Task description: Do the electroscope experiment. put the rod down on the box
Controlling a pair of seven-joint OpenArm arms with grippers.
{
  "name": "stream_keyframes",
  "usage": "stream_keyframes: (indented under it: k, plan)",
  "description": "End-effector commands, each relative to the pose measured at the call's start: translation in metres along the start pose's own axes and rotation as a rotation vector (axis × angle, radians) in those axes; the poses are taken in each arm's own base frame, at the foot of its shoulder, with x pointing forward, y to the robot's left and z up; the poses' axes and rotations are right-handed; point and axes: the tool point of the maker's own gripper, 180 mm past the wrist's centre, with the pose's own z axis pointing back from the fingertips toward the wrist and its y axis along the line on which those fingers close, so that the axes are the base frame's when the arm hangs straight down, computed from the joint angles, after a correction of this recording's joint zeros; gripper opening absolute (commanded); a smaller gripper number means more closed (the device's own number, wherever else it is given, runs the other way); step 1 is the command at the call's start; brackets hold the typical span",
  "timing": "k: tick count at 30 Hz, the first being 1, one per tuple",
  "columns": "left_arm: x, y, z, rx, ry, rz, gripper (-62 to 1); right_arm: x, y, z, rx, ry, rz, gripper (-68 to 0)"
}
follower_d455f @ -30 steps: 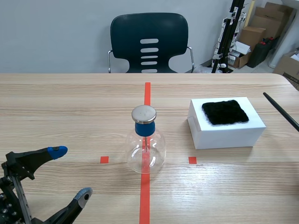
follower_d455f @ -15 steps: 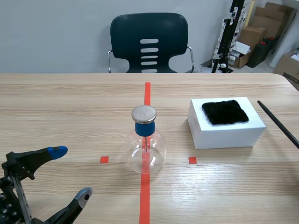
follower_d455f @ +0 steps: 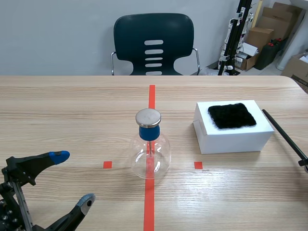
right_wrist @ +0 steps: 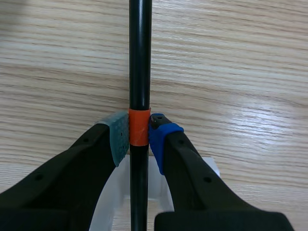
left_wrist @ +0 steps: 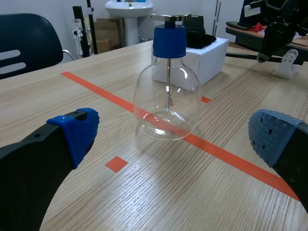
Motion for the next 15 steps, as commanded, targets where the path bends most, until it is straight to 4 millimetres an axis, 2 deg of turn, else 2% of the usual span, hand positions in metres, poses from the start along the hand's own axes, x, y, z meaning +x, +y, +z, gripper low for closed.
stream_keyframes:
  k: [1,15]
  plan:
    - [0.0089,0.0029,-0.0041,0.000,-0.036,-0.008,1.4,0.0154,-0.0103,0.0062,-0.021,-0.042,-0.004,-67.3]
    - [0.0089,0.0029,-0.0041,0.000,-0.036,-0.008,1.4,0.0167,-0.0109,0.0047,-0.023,-0.041,-0.022,-67.3]
